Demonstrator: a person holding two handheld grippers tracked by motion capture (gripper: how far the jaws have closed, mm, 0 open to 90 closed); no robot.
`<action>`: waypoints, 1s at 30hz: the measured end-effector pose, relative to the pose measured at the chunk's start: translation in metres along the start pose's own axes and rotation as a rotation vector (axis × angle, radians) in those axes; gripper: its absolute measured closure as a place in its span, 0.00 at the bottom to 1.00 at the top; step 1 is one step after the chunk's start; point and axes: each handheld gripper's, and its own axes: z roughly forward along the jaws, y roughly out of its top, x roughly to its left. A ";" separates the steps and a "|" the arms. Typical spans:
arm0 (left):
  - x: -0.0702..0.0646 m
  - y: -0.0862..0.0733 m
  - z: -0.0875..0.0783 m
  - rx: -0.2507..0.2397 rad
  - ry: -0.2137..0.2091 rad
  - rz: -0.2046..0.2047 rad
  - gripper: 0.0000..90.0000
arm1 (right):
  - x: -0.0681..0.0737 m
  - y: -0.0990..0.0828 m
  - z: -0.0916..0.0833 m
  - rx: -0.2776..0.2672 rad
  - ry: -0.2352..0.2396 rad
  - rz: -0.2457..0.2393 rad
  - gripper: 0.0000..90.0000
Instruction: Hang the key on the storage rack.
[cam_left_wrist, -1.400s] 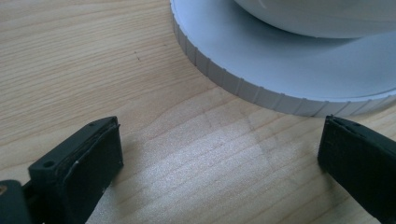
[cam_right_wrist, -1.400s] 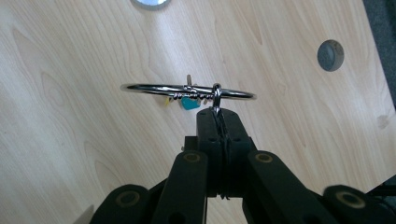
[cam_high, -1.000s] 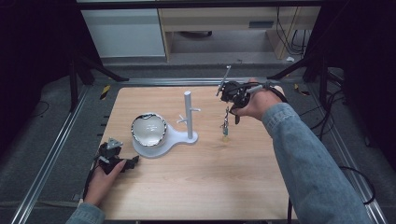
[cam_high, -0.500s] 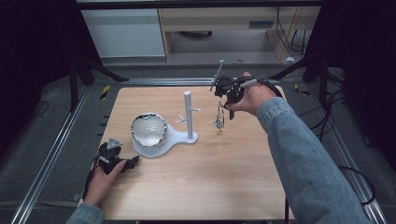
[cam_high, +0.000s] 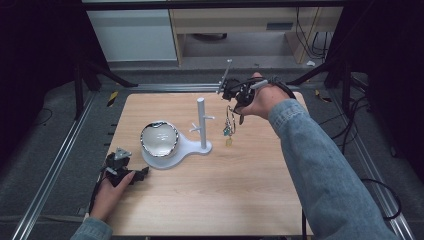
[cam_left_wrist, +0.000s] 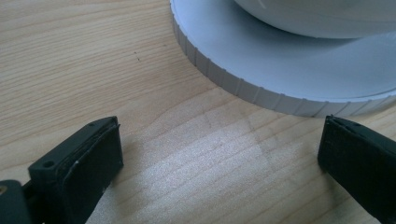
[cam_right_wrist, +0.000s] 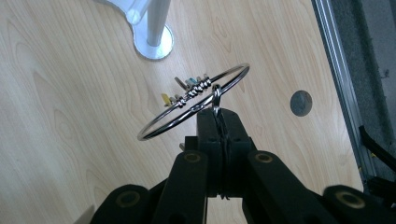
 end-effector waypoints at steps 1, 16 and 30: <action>0.000 0.000 0.000 0.000 0.000 0.000 0.00 | 0.000 0.001 -0.001 0.000 -0.001 0.002 0.99; 0.000 0.000 0.000 0.000 0.000 0.000 0.00 | 0.001 0.015 -0.007 -0.005 -0.007 -0.024 0.99; 0.000 0.000 0.000 0.000 0.000 0.001 0.00 | 0.005 0.026 -0.012 -0.012 -0.010 -0.045 0.99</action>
